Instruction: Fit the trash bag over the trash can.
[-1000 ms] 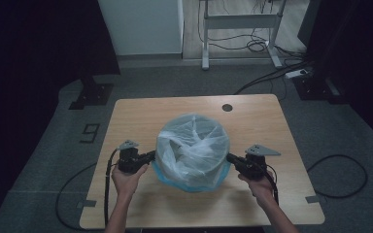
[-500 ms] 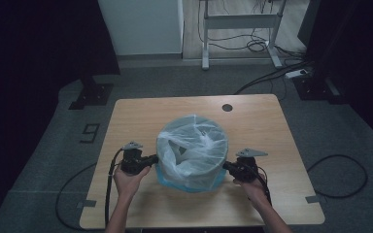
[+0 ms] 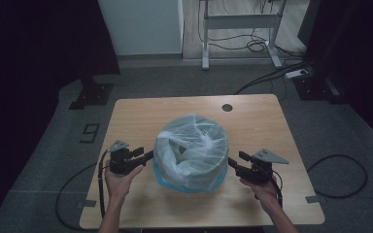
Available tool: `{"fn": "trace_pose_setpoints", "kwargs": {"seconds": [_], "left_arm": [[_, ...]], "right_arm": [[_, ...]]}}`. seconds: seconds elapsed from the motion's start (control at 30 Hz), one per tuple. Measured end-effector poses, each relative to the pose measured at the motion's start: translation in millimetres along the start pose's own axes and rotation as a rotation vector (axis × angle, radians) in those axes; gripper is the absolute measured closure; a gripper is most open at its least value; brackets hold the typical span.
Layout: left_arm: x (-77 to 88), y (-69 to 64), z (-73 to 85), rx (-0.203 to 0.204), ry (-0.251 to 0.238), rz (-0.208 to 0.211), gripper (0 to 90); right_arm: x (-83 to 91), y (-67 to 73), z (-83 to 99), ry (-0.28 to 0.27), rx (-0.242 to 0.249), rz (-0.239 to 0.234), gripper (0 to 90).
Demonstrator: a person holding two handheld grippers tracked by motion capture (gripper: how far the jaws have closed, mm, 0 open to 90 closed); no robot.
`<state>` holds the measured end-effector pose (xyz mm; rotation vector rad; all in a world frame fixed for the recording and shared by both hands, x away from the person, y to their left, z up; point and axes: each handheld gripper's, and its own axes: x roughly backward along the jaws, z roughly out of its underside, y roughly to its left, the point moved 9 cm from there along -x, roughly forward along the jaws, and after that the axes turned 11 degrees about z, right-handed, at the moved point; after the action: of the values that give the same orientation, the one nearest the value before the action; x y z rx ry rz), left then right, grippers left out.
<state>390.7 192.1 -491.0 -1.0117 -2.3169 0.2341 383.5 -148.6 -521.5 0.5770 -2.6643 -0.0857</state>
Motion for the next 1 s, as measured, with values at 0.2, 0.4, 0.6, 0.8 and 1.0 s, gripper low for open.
{"fn": "trace_pose_setpoints", "kwargs": {"seconds": [0.2, 0.4, 0.6, 0.8, 1.0], "left_arm": [[11.5, -12.3, -10.2, -0.076, -0.043, 0.054, 41.5], [22.4, -32.3, -24.2, -0.204, -0.087, 0.140, 39.1], [26.5, -49.5, -36.5, -0.300, -0.094, 0.209, 36.0], [25.7, -61.1, -49.3, -0.322, -0.092, 0.251, 34.0], [19.4, -69.3, -61.3, -0.336, -0.060, 0.295, 32.8]], "right_arm": [[21.0, -5.1, -2.1, -0.052, 0.015, -0.033, 36.4], [38.9, -6.8, 8.9, -0.070, 0.034, -0.085, 35.1], [45.1, -9.4, 24.0, -0.071, 0.002, -0.113, 36.0], [45.6, -10.4, 30.4, -0.053, 0.004, -0.126, 35.7], [45.5, -12.5, 36.5, -0.040, 0.023, -0.115, 33.1]]}}
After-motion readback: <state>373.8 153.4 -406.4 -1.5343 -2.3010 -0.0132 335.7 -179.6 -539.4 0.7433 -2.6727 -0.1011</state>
